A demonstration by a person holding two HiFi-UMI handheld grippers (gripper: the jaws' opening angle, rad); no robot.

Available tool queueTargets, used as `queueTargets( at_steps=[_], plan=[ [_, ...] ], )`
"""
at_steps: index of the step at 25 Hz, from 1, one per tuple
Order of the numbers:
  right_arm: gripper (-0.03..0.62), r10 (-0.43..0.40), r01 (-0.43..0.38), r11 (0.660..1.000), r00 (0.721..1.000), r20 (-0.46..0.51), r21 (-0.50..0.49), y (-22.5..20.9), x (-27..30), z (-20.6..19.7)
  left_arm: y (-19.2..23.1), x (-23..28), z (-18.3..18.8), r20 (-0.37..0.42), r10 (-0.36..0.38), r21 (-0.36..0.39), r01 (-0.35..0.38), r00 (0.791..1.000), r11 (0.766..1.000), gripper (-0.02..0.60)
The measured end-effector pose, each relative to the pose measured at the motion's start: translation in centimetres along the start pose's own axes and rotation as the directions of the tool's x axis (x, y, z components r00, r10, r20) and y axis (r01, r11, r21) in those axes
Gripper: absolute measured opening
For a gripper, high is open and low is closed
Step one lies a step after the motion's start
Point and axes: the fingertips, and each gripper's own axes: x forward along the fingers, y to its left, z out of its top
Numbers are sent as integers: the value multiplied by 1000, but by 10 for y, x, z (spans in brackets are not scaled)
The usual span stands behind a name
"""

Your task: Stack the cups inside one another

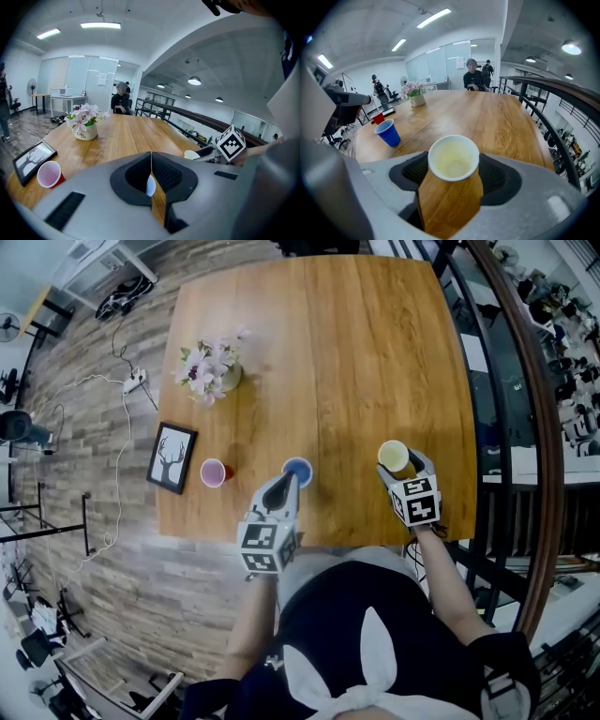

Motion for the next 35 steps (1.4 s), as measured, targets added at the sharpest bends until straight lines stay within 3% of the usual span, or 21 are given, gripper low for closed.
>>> queueTargets(
  at_steps=[13,21,35],
  plan=[
    [330,3,-3,1000,1000,21,7,0,-10,0,-8,-4,-2,-1,-1,5,1,1000,1000,20],
    [330,-16,16,1000,999,41,16,4,-9,22,19,-15,-2,11,36,-24,-36,999,999,21],
    [330,-55,50,998,994,92,47,30,-24,59,55,-27,5,-2,-1,0,1,1000,1000,21]
  ],
)
